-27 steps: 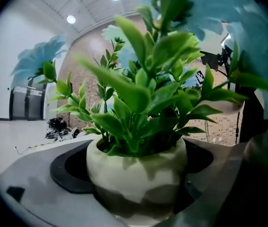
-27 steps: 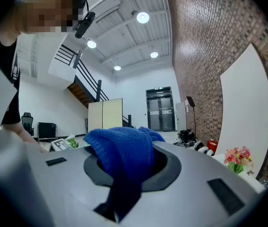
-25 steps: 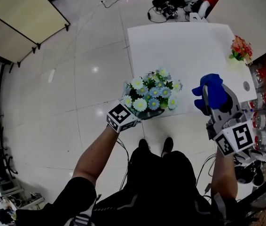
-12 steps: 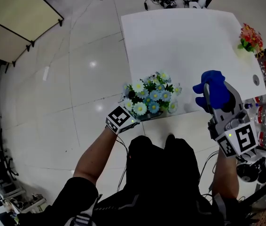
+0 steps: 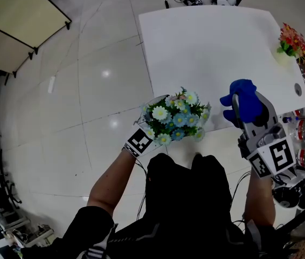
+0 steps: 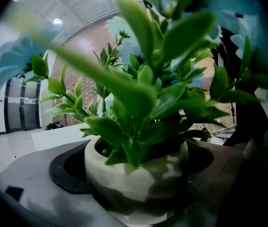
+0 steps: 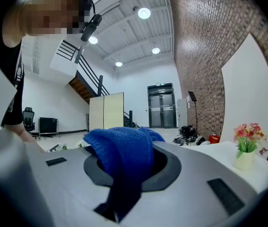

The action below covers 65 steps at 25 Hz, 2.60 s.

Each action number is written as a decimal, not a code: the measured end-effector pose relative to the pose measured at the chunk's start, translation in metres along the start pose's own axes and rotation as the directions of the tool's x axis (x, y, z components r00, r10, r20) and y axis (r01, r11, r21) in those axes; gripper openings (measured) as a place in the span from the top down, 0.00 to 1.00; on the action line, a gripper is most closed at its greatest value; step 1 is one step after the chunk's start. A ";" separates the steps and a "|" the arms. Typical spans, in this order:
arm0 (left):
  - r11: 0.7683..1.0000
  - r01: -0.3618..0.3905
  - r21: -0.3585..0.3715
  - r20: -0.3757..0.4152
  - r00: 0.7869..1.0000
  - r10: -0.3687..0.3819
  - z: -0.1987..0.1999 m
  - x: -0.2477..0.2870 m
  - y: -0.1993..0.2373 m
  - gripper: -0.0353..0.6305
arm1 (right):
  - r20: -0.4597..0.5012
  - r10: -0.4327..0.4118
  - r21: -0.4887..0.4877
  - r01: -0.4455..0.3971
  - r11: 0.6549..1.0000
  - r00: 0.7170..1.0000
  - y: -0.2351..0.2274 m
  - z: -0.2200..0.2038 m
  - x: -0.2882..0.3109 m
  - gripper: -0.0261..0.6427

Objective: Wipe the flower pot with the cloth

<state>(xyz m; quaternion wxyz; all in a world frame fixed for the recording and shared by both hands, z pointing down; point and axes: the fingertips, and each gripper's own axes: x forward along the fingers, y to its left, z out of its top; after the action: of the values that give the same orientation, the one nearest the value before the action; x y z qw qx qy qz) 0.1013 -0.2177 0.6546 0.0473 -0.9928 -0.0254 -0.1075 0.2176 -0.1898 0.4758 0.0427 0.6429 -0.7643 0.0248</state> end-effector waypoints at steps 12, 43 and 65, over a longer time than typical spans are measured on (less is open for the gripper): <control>0.994 -0.097 -0.041 -0.022 0.995 0.096 0.005 -0.037 0.002 0.11 | -0.024 -0.009 -0.009 0.009 1.000 1.000 0.005 0.041 -0.016 0.85; 0.873 -0.468 -0.136 0.360 0.798 0.483 0.357 -0.212 0.034 0.94 | 0.143 0.085 -0.052 -0.078 0.996 0.986 0.042 0.208 -0.047 0.85; 0.914 -0.367 -0.176 0.208 0.893 0.399 0.371 -0.144 -0.152 0.94 | 0.139 0.148 -0.017 -0.147 0.989 0.979 0.079 0.177 -0.193 0.85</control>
<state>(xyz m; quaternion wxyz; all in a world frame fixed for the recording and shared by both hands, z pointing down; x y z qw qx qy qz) 0.0302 -0.0353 0.2762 -0.0014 -0.9848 0.1725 0.0228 0.1668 -0.0037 0.2825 -0.0105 0.5846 -0.8110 -0.0197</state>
